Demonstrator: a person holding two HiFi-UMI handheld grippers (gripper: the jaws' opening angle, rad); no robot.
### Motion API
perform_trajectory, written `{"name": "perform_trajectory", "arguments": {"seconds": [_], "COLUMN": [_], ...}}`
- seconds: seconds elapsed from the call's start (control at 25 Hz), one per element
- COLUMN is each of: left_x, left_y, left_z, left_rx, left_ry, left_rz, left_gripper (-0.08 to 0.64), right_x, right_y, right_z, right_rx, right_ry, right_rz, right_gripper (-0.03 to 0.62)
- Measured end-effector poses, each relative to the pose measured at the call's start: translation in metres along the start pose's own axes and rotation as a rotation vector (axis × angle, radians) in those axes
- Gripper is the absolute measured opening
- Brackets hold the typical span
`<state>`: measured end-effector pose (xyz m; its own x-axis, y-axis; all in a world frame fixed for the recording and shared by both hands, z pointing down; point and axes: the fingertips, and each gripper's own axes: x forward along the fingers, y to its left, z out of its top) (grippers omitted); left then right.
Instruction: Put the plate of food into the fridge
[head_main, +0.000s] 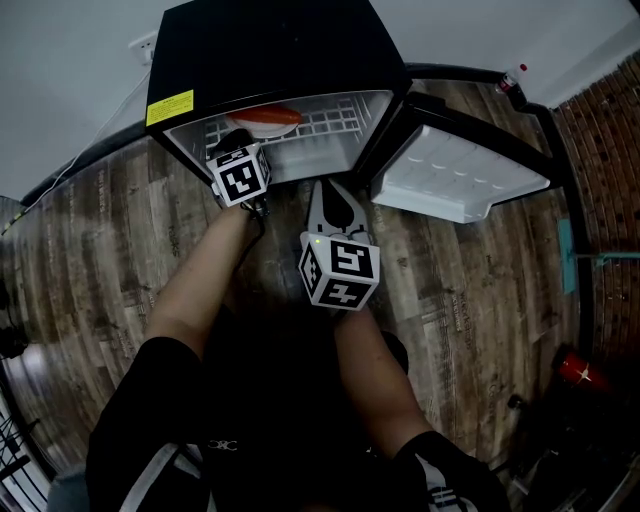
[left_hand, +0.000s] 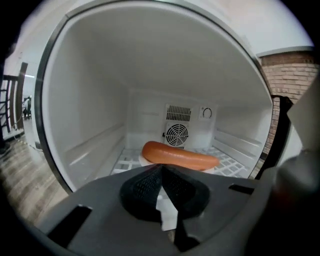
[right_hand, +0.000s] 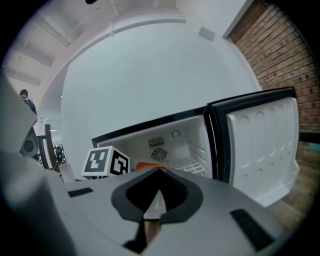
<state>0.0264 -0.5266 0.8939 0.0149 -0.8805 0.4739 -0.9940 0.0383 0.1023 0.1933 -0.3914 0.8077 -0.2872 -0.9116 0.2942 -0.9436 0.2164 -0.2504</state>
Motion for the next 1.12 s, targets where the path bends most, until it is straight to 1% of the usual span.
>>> {"name": "perform_trajectory", "arguments": {"seconds": [0.04,0.12,0.2,0.28,0.4,0.56,0.72,0.8,0.92,1.0,1.12], "left_x": [-0.005,-0.014,-0.026,-0.039,-0.063,-0.098,-0.126,-0.139,-0.159,-0.176,-0.205], "left_y": [-0.003,-0.012,-0.021,-0.028,-0.036,-0.041,-0.036,-0.031,-0.031,-0.034,-0.042], "left_z": [-0.001,-0.004,-0.005,-0.004,0.005,0.027,0.054,0.068,0.088,0.104,0.141], "left_rx": [0.028,0.073,0.103,0.122,0.157,0.156,0.177,0.185,0.189,0.178,0.158], "left_ry": [-0.002,-0.007,-0.013,-0.017,-0.039,-0.077,-0.128,-0.149,-0.168,-0.161,-0.135], "left_rz": [-0.019,-0.090,-0.163,-0.221,-0.280,-0.344,-0.389,-0.393,-0.395,-0.403,-0.421], "left_gripper": [-0.003,-0.003,-0.003,-0.003,-0.003,-0.003,-0.003,-0.003,-0.003,-0.003,-0.003], "right_x": [0.001,0.002,0.003,0.004,0.001,-0.005,-0.002,-0.003,-0.018,-0.030,-0.045], "right_y": [0.001,0.003,0.006,0.007,0.012,0.015,0.011,0.010,0.018,0.026,0.038], "right_z": [0.000,-0.001,-0.001,0.000,0.006,0.025,0.047,0.061,0.096,0.118,0.152], "right_rx": [0.000,-0.002,-0.007,-0.006,0.014,-0.005,-0.019,-0.029,-0.064,-0.077,-0.063], "right_ry": [0.000,-0.001,-0.003,-0.009,-0.032,-0.090,-0.128,-0.158,-0.228,-0.227,-0.181], "right_rz": [0.000,0.002,0.004,0.008,0.026,0.037,0.040,0.047,0.052,0.030,-0.001], "right_gripper": [0.012,0.012,0.012,0.012,0.011,0.011,0.011,0.011,0.011,0.011,0.011]}}
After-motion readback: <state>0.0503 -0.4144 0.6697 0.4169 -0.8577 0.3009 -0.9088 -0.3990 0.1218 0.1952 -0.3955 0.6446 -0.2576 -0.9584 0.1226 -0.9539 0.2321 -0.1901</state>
